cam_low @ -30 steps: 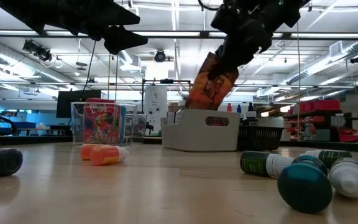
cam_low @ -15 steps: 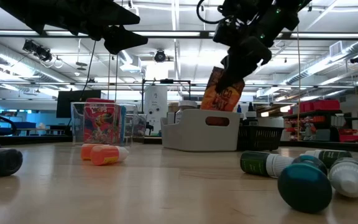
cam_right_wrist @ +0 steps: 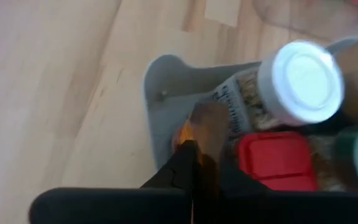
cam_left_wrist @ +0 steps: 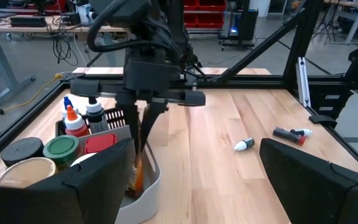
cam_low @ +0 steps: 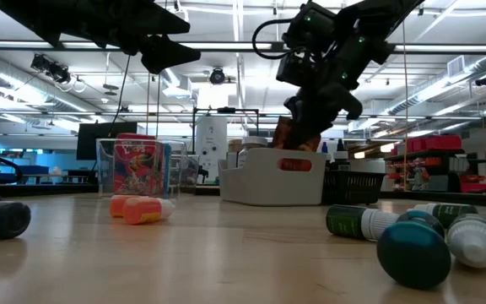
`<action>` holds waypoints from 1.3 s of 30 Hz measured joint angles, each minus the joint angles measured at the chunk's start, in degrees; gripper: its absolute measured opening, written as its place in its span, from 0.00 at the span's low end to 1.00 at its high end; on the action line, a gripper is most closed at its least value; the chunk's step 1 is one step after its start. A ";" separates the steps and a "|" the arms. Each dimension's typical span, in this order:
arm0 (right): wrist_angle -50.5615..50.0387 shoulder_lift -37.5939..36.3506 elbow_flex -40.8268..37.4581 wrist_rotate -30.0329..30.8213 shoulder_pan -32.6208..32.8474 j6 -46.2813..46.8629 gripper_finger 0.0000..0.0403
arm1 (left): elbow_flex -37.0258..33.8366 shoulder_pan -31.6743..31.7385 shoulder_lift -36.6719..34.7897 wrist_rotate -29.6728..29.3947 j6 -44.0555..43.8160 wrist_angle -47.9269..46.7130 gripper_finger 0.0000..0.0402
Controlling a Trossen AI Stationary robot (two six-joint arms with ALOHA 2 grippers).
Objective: Pick & Place Kitchen Items
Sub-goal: Put the orange seasoning pack into the gray bin, then adjust the bins
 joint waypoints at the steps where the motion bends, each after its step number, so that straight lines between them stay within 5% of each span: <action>1: 0.33 0.03 0.00 0.03 -0.01 -0.33 0.05 | 0.00 0.00 -0.01 0.00 0.01 0.01 0.88; 18: 7.97 -1.58 -0.04 0.37 0.80 -0.30 0.41 | 0.00 0.00 0.00 0.00 2.97 0.04 0.88; 27: 3.31 -9.86 -0.04 8.53 4.35 8.15 0.44 | 0.00 0.00 -0.02 3.08 4.19 0.04 0.88; 33: -11.23 -11.02 -0.02 7.85 6.45 17.78 0.44 | 0.00 -0.01 -0.02 4.02 4.37 0.03 0.88; 39: -23.38 -9.62 -0.25 15.34 7.91 31.17 0.39 | 0.00 -0.01 0.00 4.02 3.24 0.03 0.88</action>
